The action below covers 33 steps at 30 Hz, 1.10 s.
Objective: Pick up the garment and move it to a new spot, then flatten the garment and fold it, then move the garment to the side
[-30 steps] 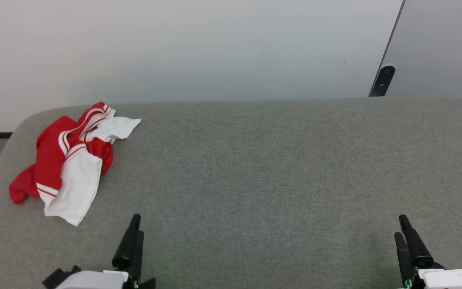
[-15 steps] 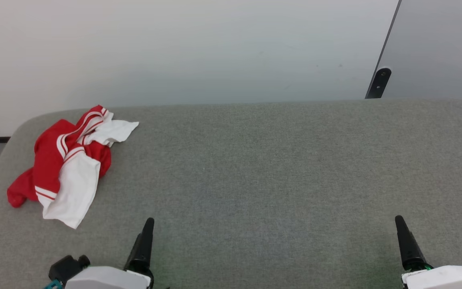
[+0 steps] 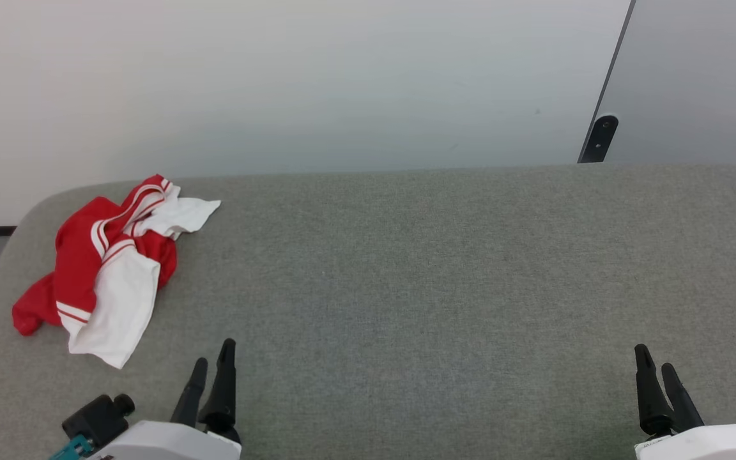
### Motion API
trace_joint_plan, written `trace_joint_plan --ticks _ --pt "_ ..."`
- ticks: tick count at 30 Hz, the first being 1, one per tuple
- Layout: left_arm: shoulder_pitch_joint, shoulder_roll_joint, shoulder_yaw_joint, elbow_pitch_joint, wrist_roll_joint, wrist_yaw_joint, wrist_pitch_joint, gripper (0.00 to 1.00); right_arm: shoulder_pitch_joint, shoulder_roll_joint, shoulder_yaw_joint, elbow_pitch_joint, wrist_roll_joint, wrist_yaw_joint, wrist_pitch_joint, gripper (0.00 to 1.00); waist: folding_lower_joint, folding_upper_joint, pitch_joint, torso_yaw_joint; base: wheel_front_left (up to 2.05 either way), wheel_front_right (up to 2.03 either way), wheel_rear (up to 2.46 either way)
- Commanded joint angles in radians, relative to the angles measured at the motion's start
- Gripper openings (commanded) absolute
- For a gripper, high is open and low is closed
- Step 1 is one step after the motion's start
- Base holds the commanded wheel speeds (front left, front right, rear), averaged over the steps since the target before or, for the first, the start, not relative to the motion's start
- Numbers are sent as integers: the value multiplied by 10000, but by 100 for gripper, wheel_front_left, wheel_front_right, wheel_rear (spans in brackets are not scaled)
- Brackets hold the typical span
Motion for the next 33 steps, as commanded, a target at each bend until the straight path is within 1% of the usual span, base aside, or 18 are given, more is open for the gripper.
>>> trace_joint_plan --ticks 1,8,13,16,23,33 --pt "-24 40 40 -200 336 -72 -91 100 11 -41 -39 -165 -293 -1 -96 100 0 0 -26 7 0 0 0" --pt "166 -5 169 -329 1557 -215 -311 100 175 -45 -173 -258 -1437 -2 -315 100 0 0 -169 45 0 0 0" --pt "275 67 100 -431 2570 -184 -468 100 295 -47 -341 -265 -2155 -2 -466 100 0 0 -270 96 0 0 0" --pt "305 208 -102 -468 3306 -89 -554 100 349 -48 -368 -269 -2531 -2 -554 100 0 0 -338 134 0 0 0" --pt "416 398 -393 -623 4298 183 -739 100 453 -52 -345 -137 -3329 -4 -747 100 0 0 -501 217 0 0 0" --pt "549 667 -793 -1065 5334 605 -996 100 439 -56 -309 24 -4579 -4 -997 100 0 0 -717 251 0 0 0"
